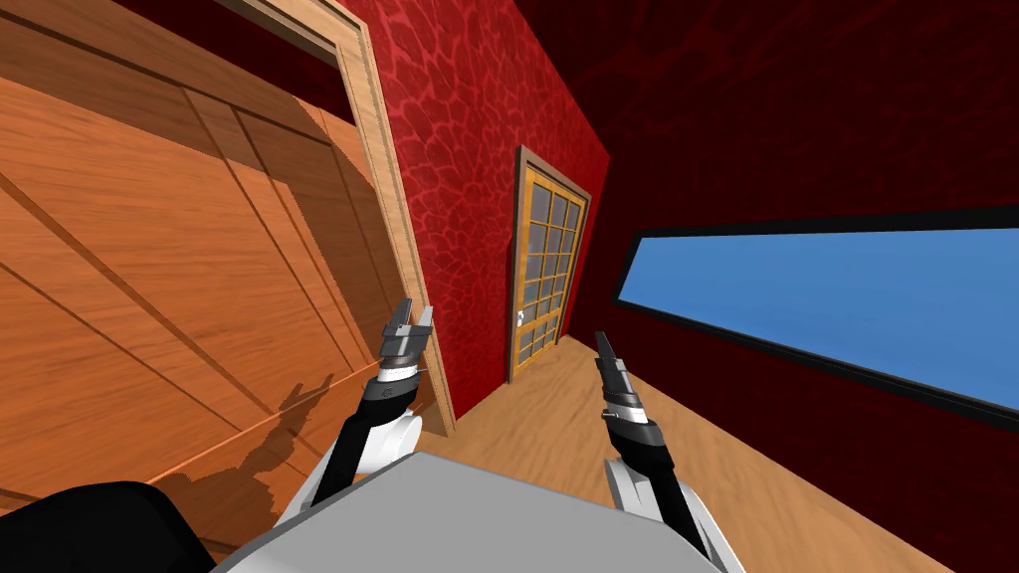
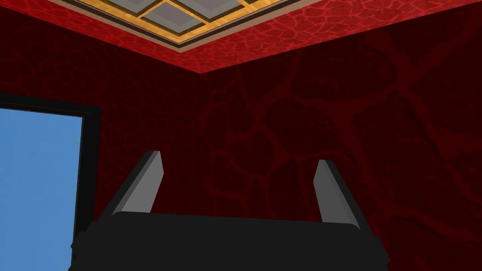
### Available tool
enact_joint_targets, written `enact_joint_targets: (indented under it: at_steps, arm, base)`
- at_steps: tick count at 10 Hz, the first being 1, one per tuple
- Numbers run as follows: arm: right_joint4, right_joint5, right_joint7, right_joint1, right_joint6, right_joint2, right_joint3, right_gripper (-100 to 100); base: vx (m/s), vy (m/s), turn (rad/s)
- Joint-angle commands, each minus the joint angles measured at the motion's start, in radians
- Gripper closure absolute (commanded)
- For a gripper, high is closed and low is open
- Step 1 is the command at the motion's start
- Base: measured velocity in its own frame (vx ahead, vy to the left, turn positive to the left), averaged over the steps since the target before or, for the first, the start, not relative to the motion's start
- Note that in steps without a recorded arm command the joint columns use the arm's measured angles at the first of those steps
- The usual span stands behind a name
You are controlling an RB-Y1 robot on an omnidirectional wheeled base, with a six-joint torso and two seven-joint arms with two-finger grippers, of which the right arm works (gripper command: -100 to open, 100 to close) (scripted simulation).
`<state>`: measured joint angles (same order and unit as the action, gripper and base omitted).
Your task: Pull the door open
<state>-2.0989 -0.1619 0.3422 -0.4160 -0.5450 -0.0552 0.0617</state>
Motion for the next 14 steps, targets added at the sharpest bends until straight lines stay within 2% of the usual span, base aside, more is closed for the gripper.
enact_joint_targets:
  at_steps: [1, 2, 5, 6, 10, 11, 14]
  arm:
    - [0.028, -0.009, 0.020, 0.006, -0.010, -0.003, 0.001, -100]
    - [0.059, -0.021, 0.042, 0.014, -0.018, -0.006, 0.003, -100]
    - [0.108, -0.039, 0.076, 0.026, -0.030, -0.011, 0.005, -100]
    - [0.144, -0.052, 0.101, 0.035, -0.039, -0.014, 0.007, -100]
    - [0.214, -0.077, 0.150, 0.054, -0.057, -0.019, 0.011, -100]
    - [0.251, -0.091, 0.176, 0.063, -0.067, -0.020, 0.012, -100]
    - [0.307, -0.111, 0.215, 0.078, -0.081, -0.022, 0.015, -100]
  base:
    - [0.038, -0.049, 0.051]
    - [0.038, -0.073, 0.093]
    - [0.055, -0.061, 0.050]
    - [0.057, -0.080, 0.086]
    - [0.049, -0.064, 0.056]
    - [0.060, -0.077, 0.112]
    - [0.058, -0.071, 0.053]
